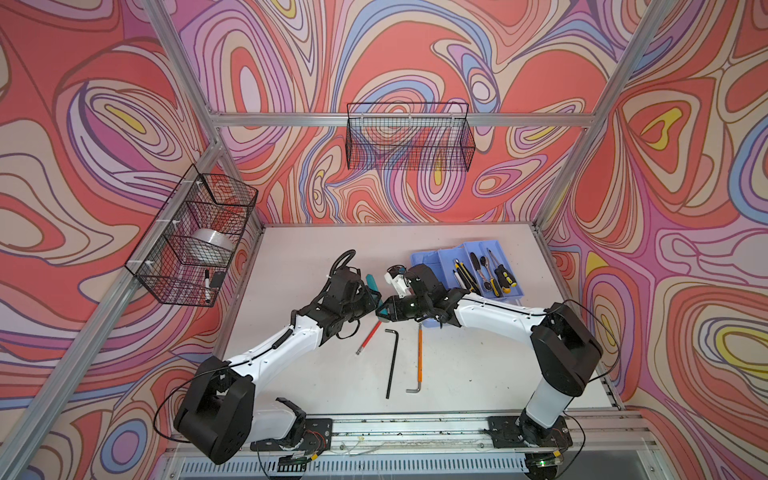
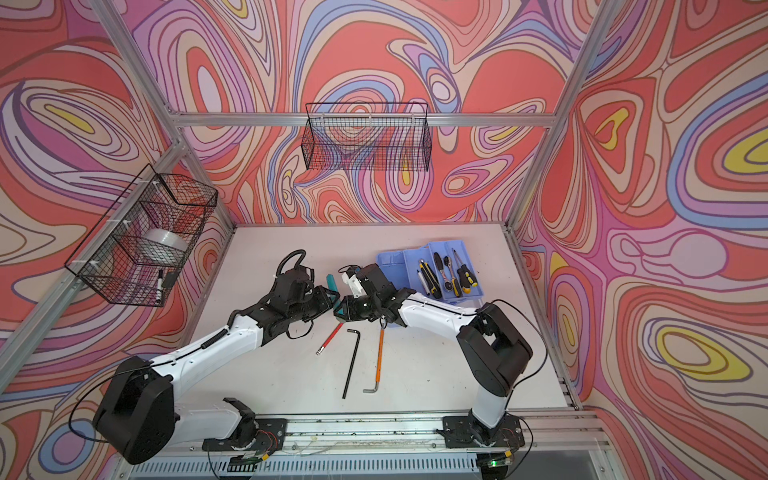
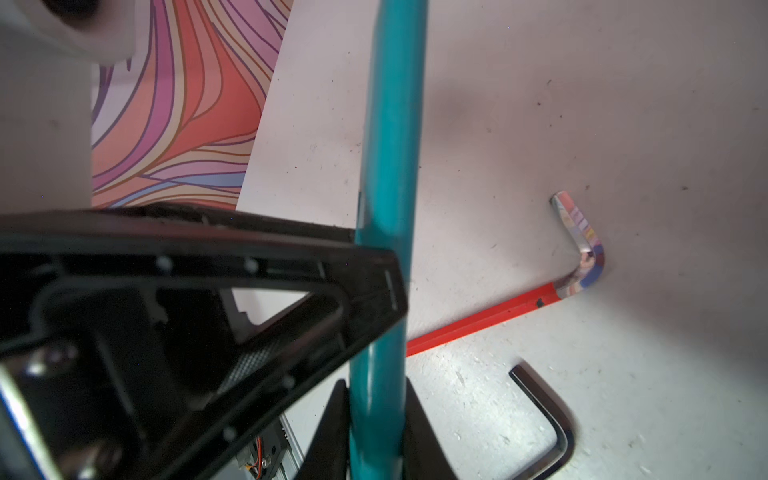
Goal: Pack the tool kit
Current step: 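Lift the teal tool toward the box while the right gripper closes on it, then carry the teal tool to the middle tray with the right gripper while left opens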
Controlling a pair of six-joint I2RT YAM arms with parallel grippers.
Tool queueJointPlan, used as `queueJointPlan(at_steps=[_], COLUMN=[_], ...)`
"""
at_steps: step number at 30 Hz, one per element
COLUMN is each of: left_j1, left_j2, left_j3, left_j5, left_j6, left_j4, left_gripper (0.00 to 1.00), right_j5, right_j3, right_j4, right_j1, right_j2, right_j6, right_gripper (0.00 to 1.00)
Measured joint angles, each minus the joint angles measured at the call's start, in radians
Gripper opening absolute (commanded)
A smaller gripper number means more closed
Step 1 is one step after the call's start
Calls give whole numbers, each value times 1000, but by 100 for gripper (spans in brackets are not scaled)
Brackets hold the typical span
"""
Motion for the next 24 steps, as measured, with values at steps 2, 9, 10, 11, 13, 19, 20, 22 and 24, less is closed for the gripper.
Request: queueJointPlan(at_steps=[2, 9, 10, 11, 13, 19, 20, 22, 24], left_j1=[0, -2, -2, -2, -2, -2, -2, -2, -2], left_j2=[0, -6, -11, -17, -35, -122, -137, -163, -178], left_j3=[-3, -5, -4, -4, -3, -6, -8, -16, -25], left_j5=[0, 19, 19, 18, 12, -44, -57, -82, -103], left_j6=[0, 11, 18, 23, 35, 64, 70, 80, 92], left_j4=[3, -7, -16, -25, -47, -103, -114, -141, -169], left_gripper=[29, 72, 80, 87, 95, 100, 100, 100, 100], right_j5=[2, 63, 83, 103, 150, 309, 341, 415, 489], right_j3=[0, 5, 11, 17, 27, 45, 52, 73, 93], right_j4=[-1, -68, -96, -119, -171, -322, -351, -414, -472], right_j1=[0, 16, 17, 17, 9, -64, -79, -111, -140], right_j2=[0, -8, -13, -16, -38, -149, -163, -183, -188], right_j6=[1, -39, -49, -59, -80, -147, -161, -193, -228], right_gripper=[9, 4, 3, 3, 3, 3, 3, 2, 3])
